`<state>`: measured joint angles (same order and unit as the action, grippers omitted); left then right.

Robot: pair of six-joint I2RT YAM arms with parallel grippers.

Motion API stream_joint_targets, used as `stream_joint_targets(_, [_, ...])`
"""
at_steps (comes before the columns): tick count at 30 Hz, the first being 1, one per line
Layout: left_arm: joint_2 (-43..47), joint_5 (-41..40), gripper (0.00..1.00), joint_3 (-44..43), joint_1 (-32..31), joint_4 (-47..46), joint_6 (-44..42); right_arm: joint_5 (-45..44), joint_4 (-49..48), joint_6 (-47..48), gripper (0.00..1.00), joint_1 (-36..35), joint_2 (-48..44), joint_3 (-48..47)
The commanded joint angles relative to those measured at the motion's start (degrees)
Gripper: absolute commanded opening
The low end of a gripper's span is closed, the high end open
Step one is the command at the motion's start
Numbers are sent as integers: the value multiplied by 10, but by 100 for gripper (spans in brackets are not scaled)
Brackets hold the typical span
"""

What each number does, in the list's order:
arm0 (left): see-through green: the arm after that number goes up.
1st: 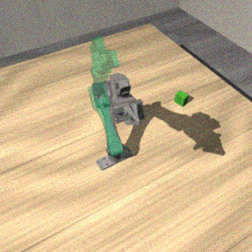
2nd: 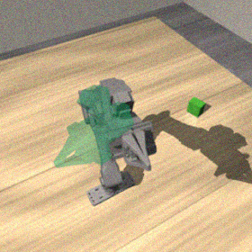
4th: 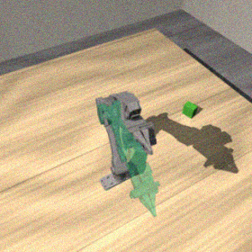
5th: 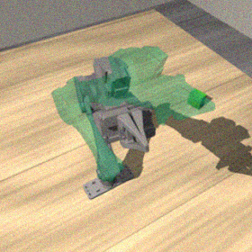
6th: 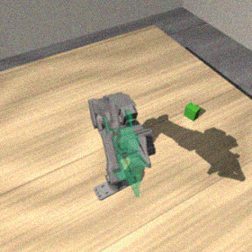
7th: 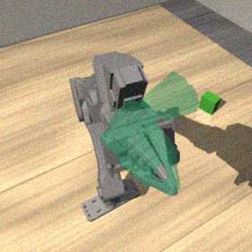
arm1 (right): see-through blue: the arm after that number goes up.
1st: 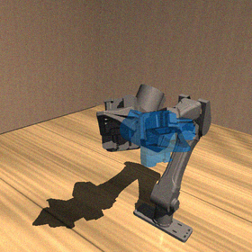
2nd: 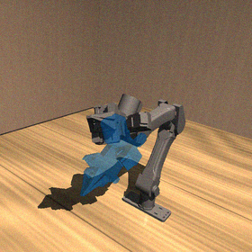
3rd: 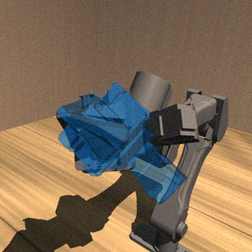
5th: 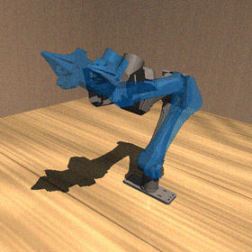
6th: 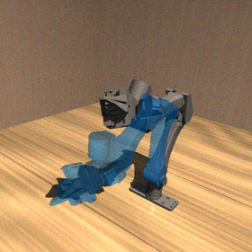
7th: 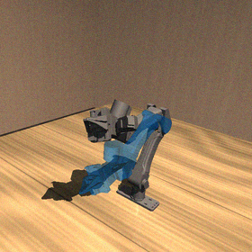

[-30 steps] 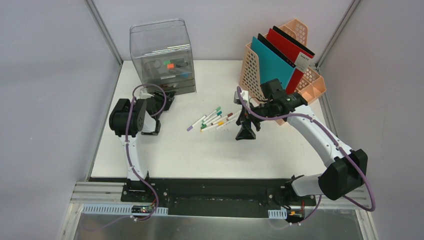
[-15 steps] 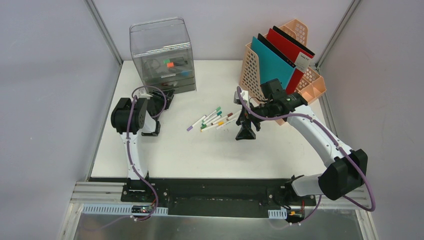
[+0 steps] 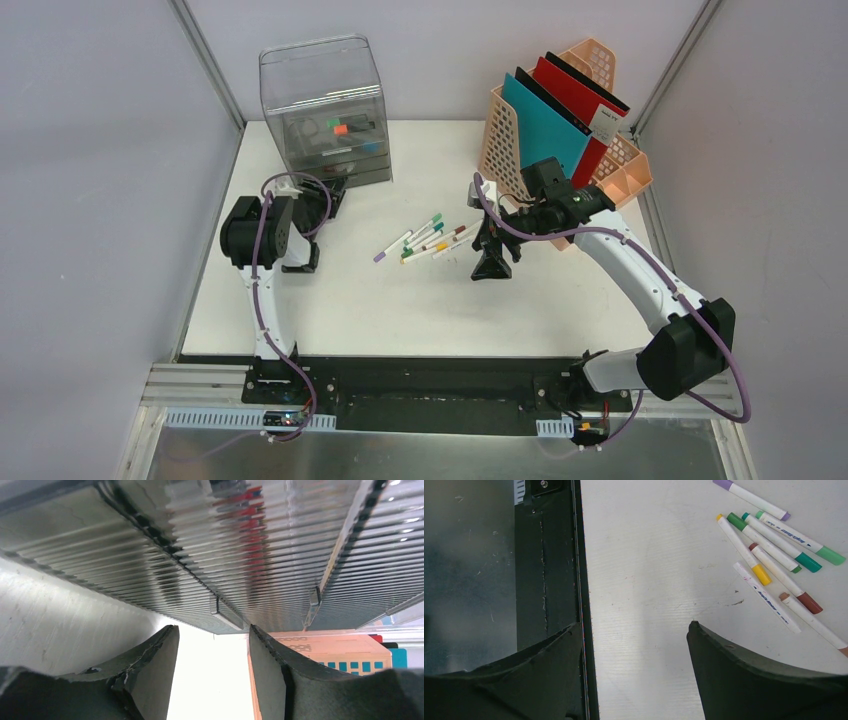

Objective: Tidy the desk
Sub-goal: Open the drawer in the storage box.

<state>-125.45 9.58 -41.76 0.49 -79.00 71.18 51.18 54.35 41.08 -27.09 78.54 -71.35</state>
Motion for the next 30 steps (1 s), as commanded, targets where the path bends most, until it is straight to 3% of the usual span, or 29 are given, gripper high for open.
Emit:
stream_joint_targets(1, [-4, 3, 56, -17, 6, -30, 2, 6, 4, 16, 80, 1, -3, -17])
stream_joint_targets(8, [-25, -3, 48, -45, 7, 25, 22, 7, 5, 17, 80, 1, -3, -17])
stream_joint_targets(21, [-41, 9, 12, -45, 8, 26, 35, 7, 5, 17, 80, 1, -3, -17])
stream_joint_targets(23, [-35, 17, 0, -36, 8, 21, 38, 7, 5, 18, 80, 1, -3, -18])
stream_joint_targets(30, [15, 20, 0, 33, 7, -3, 40, 7, 6, 17, 80, 1, -4, -17])
